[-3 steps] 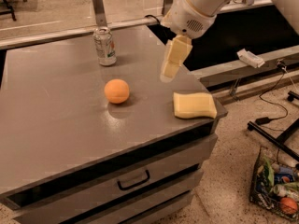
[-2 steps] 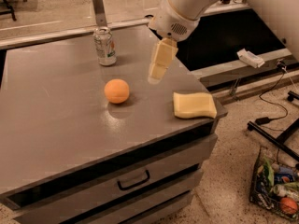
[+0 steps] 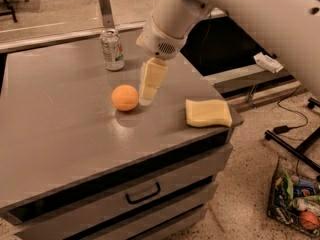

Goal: Move orange near sponge

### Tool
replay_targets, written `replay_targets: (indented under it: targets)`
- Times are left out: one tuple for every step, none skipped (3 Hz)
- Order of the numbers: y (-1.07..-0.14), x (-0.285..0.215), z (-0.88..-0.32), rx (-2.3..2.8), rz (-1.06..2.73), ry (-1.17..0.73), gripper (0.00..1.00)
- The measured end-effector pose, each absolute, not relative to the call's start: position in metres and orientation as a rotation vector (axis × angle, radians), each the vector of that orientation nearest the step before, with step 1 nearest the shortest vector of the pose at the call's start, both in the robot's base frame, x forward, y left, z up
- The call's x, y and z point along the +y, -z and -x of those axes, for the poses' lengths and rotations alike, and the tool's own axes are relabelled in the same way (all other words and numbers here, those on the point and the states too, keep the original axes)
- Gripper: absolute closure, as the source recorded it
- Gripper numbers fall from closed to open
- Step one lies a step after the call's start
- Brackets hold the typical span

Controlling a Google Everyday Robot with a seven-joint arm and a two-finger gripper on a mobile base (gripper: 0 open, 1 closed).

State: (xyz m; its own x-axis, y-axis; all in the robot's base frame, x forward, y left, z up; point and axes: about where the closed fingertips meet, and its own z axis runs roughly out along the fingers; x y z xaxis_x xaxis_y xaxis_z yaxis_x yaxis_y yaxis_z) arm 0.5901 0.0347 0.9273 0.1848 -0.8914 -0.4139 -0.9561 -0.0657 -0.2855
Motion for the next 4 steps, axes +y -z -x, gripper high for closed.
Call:
replay_targets:
  targets:
    - [-0.911,0.053,-0.583,1.723,2.009,-0.193,0.0]
    - [-0.895,0.07,-0.578,1.708,2.05,-0.201,0.0]
    - [-0.88,0.081,-0.578,1.713,2.072,-0.231,0.0]
    - [-0.869,0.089,-0.578,1.716,2.094,-0.258,0.18]
